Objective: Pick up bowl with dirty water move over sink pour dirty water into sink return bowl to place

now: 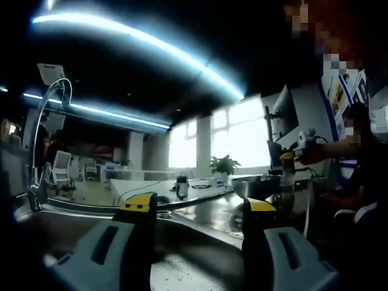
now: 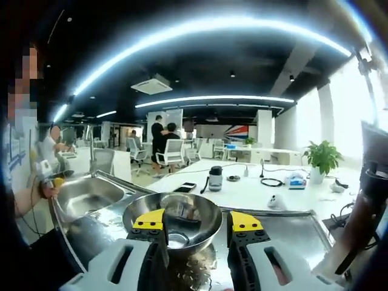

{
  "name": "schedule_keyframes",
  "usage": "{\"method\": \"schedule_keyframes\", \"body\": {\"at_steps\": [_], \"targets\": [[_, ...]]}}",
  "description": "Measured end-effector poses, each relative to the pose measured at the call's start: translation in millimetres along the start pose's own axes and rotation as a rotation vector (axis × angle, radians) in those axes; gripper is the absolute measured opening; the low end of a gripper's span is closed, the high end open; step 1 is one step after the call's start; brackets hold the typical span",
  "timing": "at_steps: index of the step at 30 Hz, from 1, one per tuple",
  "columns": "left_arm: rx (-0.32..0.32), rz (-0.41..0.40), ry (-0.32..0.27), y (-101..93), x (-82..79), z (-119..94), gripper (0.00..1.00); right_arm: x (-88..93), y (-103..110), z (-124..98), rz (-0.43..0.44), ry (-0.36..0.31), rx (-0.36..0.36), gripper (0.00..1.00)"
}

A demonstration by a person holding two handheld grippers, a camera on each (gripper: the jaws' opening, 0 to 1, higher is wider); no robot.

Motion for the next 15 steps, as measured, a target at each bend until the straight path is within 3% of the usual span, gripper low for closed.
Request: {"method": "schedule_keyframes", "body": {"at_steps": [8,11,15], "targets": [[-0.001,0.023,0.036,-0.6,3.9,1.0,0.49,3.9,-6.6,19.4,0.027,0.052,-0.011,0.32],[-0.053,0.053,0.078,4.6,8.8,3.0,0.46,6.4,-5.5,21.7,0.034,0.063,-0.015,0.32],[-0.060,0.045,0.054,5.1,6.0,2.2,0.46,10.5,-9.7,21.0,0.041,0.080,0.010,0.32]]}}
Point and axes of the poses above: the point that each gripper's makers call its tool centre point, and the gripper's own axes: z roughly forward along the fingers, y roughly to its left, x roughly out of its underside, the point moved 5 cm from there along -z, roughly backward along the fingers, and after that the axes turned 12 degrees about y, right-handed, at the moved point
